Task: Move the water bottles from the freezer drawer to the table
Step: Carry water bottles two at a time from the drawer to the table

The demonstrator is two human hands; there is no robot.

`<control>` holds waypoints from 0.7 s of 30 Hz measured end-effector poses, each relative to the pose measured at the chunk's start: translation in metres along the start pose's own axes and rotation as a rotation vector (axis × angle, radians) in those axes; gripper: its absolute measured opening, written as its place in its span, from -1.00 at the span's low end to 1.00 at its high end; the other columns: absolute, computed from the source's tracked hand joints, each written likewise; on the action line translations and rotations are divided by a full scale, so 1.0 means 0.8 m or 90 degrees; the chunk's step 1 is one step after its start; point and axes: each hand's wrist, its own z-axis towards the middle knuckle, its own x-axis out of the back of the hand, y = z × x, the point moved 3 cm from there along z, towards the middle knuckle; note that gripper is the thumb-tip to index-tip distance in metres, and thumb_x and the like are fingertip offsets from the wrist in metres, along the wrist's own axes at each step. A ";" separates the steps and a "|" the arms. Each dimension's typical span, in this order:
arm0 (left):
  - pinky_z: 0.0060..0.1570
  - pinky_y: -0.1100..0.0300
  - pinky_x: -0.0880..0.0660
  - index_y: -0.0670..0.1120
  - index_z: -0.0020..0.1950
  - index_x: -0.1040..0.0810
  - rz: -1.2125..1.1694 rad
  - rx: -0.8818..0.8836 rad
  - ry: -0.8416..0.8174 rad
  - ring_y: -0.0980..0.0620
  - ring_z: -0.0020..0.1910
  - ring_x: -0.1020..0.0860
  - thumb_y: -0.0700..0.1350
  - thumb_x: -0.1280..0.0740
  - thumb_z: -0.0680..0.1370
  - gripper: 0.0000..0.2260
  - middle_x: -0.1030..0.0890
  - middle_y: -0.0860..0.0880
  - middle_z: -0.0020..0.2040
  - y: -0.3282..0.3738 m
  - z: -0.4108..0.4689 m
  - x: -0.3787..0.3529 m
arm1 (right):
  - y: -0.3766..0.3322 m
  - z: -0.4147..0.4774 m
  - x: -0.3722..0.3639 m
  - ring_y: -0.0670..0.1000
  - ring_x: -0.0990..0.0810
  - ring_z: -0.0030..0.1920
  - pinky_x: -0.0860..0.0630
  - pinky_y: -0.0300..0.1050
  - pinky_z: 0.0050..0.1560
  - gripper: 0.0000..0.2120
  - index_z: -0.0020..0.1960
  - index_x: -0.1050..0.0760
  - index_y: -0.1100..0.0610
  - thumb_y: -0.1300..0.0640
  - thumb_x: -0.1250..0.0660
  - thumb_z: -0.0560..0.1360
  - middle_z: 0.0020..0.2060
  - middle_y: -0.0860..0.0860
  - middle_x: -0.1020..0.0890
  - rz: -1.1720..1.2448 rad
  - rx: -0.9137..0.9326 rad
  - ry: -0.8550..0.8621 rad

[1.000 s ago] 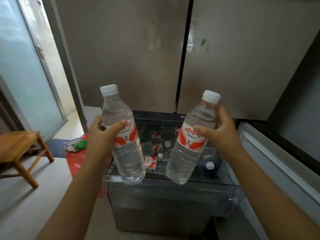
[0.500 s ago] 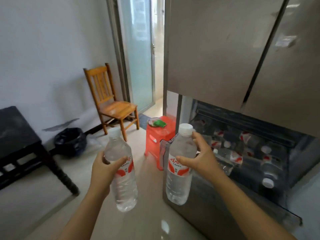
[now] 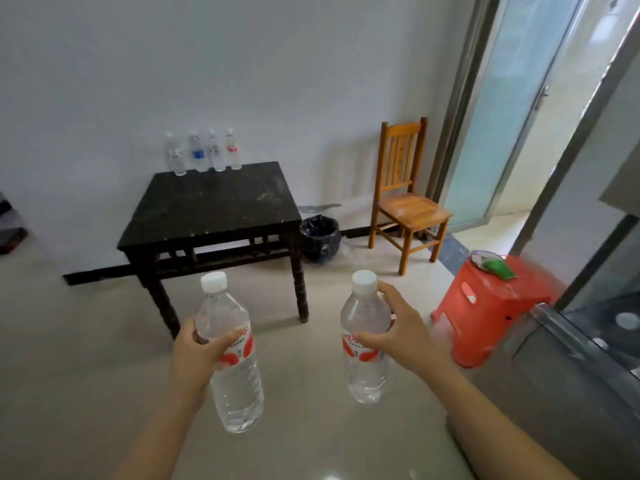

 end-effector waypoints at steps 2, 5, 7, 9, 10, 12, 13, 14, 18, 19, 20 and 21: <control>-0.20 0.01 -0.53 -0.04 -0.04 -0.45 -0.012 0.013 0.032 -0.17 -0.14 -0.58 -0.25 -0.49 0.33 -0.68 -0.58 -0.17 -0.05 -0.007 0.011 0.058 | -0.025 0.009 -0.046 -0.03 -0.49 0.12 -0.51 0.05 0.14 -0.35 0.05 -0.20 -0.45 -0.07 -0.49 0.16 0.06 -0.19 -0.48 -0.001 0.017 -0.033; -0.09 -0.07 -0.54 0.00 -0.07 -0.43 0.005 0.015 0.066 -0.17 -0.16 -0.58 -0.17 -0.52 0.31 -0.67 -0.57 -0.14 -0.06 -0.013 0.026 0.157 | -0.065 0.023 -0.124 -0.06 -0.51 0.08 -0.53 -0.03 0.11 -0.35 0.06 -0.21 -0.40 0.05 -0.53 0.23 0.00 -0.26 -0.47 0.003 0.047 -0.064; -0.11 -0.03 -0.52 -0.05 -0.01 -0.41 0.018 0.008 0.104 -0.15 -0.16 -0.58 -0.18 -0.48 0.35 -0.68 -0.56 -0.13 -0.07 -0.011 0.036 0.226 | -0.094 0.033 -0.180 -0.11 -0.52 0.04 -0.53 -0.14 0.04 -0.35 0.06 -0.22 -0.37 0.10 -0.53 0.24 -0.01 -0.27 -0.47 0.010 0.060 -0.074; -0.19 0.04 -0.50 -0.08 0.03 -0.40 0.025 -0.001 0.129 -0.12 -0.18 -0.57 -0.18 -0.46 0.37 -0.67 -0.56 -0.11 -0.09 -0.007 0.047 0.283 | -0.123 0.039 -0.227 -0.18 -0.51 -0.01 -0.50 -0.31 -0.07 -0.37 0.06 -0.22 -0.34 0.14 -0.52 0.27 -0.03 -0.27 -0.46 0.021 0.069 -0.087; -0.22 0.06 -0.49 -0.10 0.06 -0.41 0.033 -0.005 0.140 -0.11 -0.19 -0.57 -0.18 -0.46 0.37 -0.66 -0.56 -0.11 -0.09 -0.004 0.051 0.307 | -0.135 0.041 -0.247 -0.21 -0.50 -0.03 -0.47 -0.35 -0.12 -0.37 0.07 -0.23 -0.31 0.15 -0.52 0.27 -0.03 -0.27 -0.45 0.029 0.073 -0.095; -0.18 0.01 -0.53 -0.12 0.10 -0.42 0.033 -0.006 0.147 -0.13 -0.16 -0.59 -0.16 -0.48 0.35 -0.60 -0.58 -0.13 -0.07 -0.002 0.061 0.356 | -0.158 0.049 -0.287 -0.21 -0.49 -0.03 -0.46 -0.38 -0.17 -0.37 0.08 -0.23 -0.28 0.17 -0.52 0.28 -0.03 -0.25 -0.46 0.049 0.070 -0.107; -0.13 -0.06 -0.55 -0.10 0.12 -0.42 0.029 -0.003 0.145 -0.15 -0.13 -0.60 -0.13 -0.49 0.33 -0.57 -0.59 -0.13 -0.05 -0.003 0.068 0.375 | -0.168 0.053 -0.303 -0.20 -0.50 -0.02 -0.47 -0.37 -0.16 -0.37 0.08 -0.23 -0.29 0.18 -0.52 0.28 -0.02 -0.23 -0.46 0.054 0.073 -0.116; -0.09 -0.11 -0.55 -0.07 0.12 -0.43 0.032 -0.004 0.150 -0.16 -0.11 -0.60 -0.11 -0.50 0.31 -0.56 -0.60 -0.13 -0.04 -0.003 0.073 0.390 | -0.179 0.058 -0.317 -0.17 -0.51 0.00 -0.49 -0.35 -0.14 -0.37 0.07 -0.24 -0.29 0.19 -0.52 0.28 -0.01 -0.22 -0.47 0.066 0.075 -0.128; -0.13 -0.03 -0.54 -0.01 0.02 -0.45 0.031 -0.044 0.177 -0.14 -0.11 -0.60 -0.18 -0.48 0.33 -0.67 -0.60 -0.09 -0.07 0.009 0.088 0.425 | -0.209 0.083 -0.362 -0.08 -0.51 0.09 -0.51 -0.18 0.04 -0.36 0.16 -0.25 -0.22 0.19 -0.52 0.28 0.03 -0.22 -0.47 0.066 0.076 -0.153; -0.15 0.00 -0.54 -0.01 0.01 -0.46 0.034 -0.046 0.185 -0.13 -0.11 -0.60 -0.19 -0.49 0.33 -0.67 -0.60 -0.09 -0.09 0.010 0.093 0.436 | -0.218 0.091 -0.379 -0.07 -0.49 0.09 -0.51 -0.14 0.07 -0.35 0.20 -0.25 -0.17 0.21 -0.51 0.29 0.02 -0.20 -0.46 0.061 0.078 -0.166; -0.14 0.01 -0.54 -0.03 0.01 -0.46 0.039 -0.050 0.184 -0.12 -0.12 -0.60 -0.17 -0.50 0.32 -0.66 -0.60 -0.08 -0.09 0.013 0.099 0.442 | -0.224 0.100 -0.393 -0.06 -0.49 0.09 -0.51 -0.12 0.08 -0.35 0.22 -0.24 -0.13 0.22 -0.51 0.29 0.03 -0.17 -0.47 0.056 0.080 -0.172; -0.13 0.00 -0.55 -0.04 0.03 -0.45 0.043 -0.053 0.179 -0.10 -0.12 -0.60 -0.14 -0.53 0.30 -0.61 -0.60 -0.08 -0.09 0.016 0.106 0.446 | -0.229 0.110 -0.404 -0.04 -0.49 0.10 -0.51 -0.10 0.09 -0.34 0.23 -0.24 -0.12 0.22 -0.51 0.30 0.04 -0.13 -0.47 0.055 0.083 -0.178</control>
